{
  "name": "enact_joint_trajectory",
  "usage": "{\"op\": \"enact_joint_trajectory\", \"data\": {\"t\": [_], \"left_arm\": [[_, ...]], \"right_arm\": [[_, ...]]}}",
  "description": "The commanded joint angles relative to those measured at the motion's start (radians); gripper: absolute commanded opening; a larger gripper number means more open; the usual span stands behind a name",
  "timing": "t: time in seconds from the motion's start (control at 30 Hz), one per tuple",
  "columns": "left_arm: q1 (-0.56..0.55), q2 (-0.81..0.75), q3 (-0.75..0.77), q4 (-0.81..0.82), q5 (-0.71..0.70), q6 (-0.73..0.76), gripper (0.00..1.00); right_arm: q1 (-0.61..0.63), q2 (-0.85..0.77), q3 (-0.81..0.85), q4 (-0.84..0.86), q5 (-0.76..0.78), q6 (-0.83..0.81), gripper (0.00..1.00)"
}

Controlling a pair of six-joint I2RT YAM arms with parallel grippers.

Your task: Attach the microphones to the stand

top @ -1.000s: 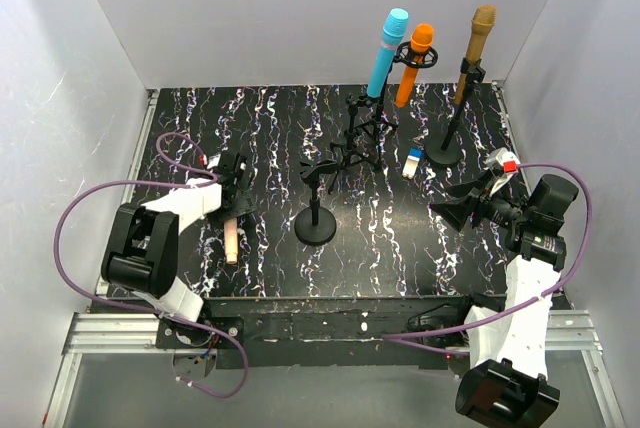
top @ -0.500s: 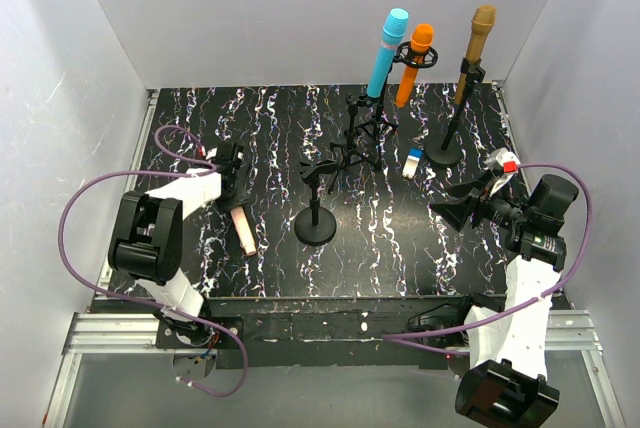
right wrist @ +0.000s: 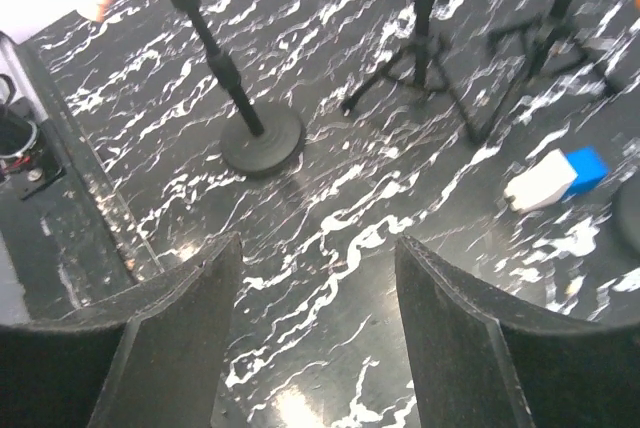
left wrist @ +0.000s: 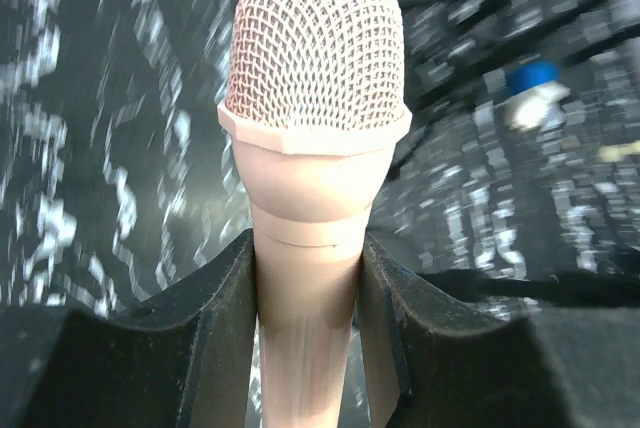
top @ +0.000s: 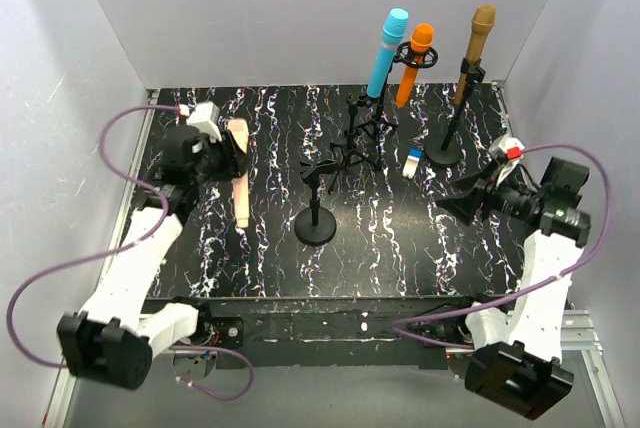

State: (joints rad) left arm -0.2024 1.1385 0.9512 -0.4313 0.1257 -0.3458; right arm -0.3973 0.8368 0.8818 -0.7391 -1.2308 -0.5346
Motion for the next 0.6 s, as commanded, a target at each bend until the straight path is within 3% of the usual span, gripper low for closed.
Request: {"op": "enact_joint_trajectory", "data": {"t": [0.0,0.07,0.1,0.23,0.33,0.57], "left_arm": [[0.001,-0.131,0.150,0.080,0.265,0.094,0.00],[-0.002,-0.112,0.242,0.088,0.349,0.071,0.00],[-0.005,-0.097,0.285,0.120,0.391,0.039,0.00],[-0.066,-0.027,0.382,0.343,0.508,-0.159,0.00],[-0.219,0.023,0.458,0.405,0.418,-0.135,0.00],[-0.610,0.188,0.603,0.528,0.188,-0.003,0.00]], "right_arm": [[-0.002,0.106,0.303,-0.613,-0.026,-0.485,0.70],[0.000,0.160,0.394,-0.814,-0.030,-0.643,0.70],[0.006,0.177,0.419,-0.857,-0.029,-0.631,0.70],[0.078,0.171,0.463,-0.858,-0.006,-0.611,0.70],[0.191,0.165,0.486,-0.820,-0.002,-0.544,0.71],[0.367,0.136,0.494,-0.471,-0.074,-0.081,0.70]]}}
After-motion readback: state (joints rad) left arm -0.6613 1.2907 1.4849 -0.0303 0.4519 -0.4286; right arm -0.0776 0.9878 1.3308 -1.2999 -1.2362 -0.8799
